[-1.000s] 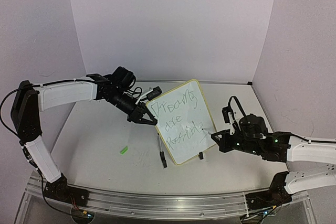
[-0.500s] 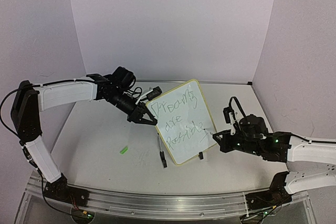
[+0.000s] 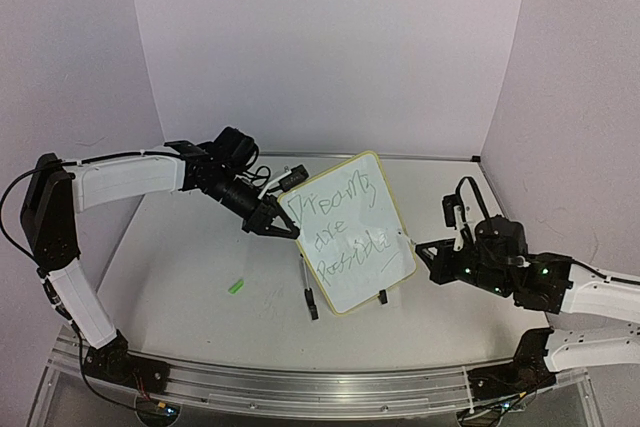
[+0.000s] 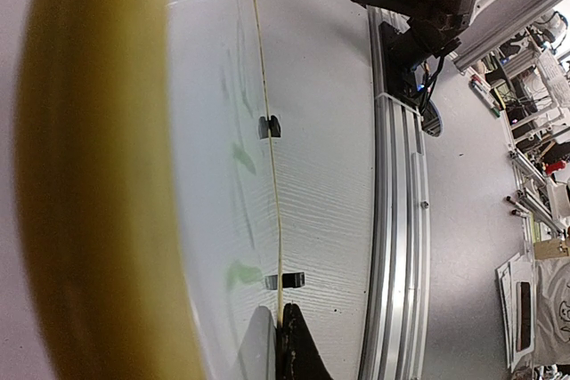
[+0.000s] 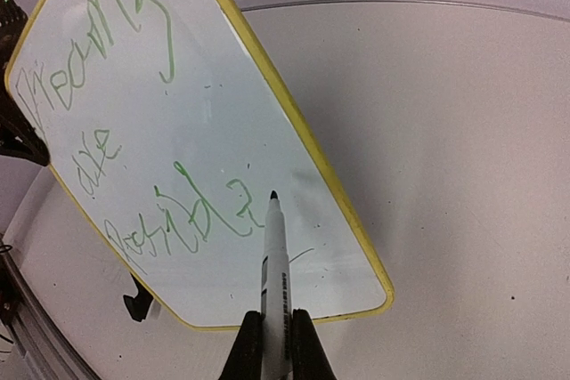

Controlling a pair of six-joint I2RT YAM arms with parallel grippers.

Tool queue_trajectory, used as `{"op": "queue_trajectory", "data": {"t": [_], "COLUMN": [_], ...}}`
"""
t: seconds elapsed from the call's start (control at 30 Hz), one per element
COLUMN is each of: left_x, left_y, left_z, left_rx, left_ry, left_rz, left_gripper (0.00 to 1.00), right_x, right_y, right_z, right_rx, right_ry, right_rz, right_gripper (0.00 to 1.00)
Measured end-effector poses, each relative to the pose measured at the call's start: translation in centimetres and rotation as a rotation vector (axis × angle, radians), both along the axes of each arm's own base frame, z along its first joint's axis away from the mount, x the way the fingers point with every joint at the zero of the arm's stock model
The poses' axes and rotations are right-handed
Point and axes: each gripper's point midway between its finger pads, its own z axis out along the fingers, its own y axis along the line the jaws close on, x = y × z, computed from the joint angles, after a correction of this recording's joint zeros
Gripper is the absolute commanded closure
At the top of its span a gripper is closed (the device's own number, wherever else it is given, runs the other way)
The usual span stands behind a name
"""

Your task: Write a sentence on the whiteboard

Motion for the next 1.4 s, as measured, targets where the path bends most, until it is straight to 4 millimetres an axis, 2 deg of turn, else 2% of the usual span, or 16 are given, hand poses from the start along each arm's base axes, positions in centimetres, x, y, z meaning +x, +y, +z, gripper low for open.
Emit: {"op": "queue_trajectory", "data": {"t": [0.33,0.87,1.0,1.23,1.4], "left_x": [0.0,0.0,0.0,0.0,-0.1], "left_y": [0.0,0.0,0.0,0.0,0.0], "left_z": [0.0,0.0,0.0,0.0,0.0], "left_rx": [0.000,0.000,0.000,0.001,-0.001], "left_ry": [0.000,0.001,0.001,0.002,0.004], "left_rz": [0.000,0.000,-0.001,0.001,0.006], "left_gripper": [1.00,1.00,1.00,0.98,0.97], "right_x": [0.1,0.2,0.1,-0.3,-0.4], "right_y": [0.1,0.2,0.1,-0.4,-0.5], "right_z": [-2.8,-3.5,-2.9,0.9,1.1], "right_rx": [-0.074,-0.093,-0.079,0.017,0.017], "right_ry": [0.061,0.076,0.064,-0.021,-0.029], "right_rz": [-0.001,-0.001,-0.001,0.003,0.007], "right_gripper": [1.00,1.00,1.00,1.00,1.00]}}
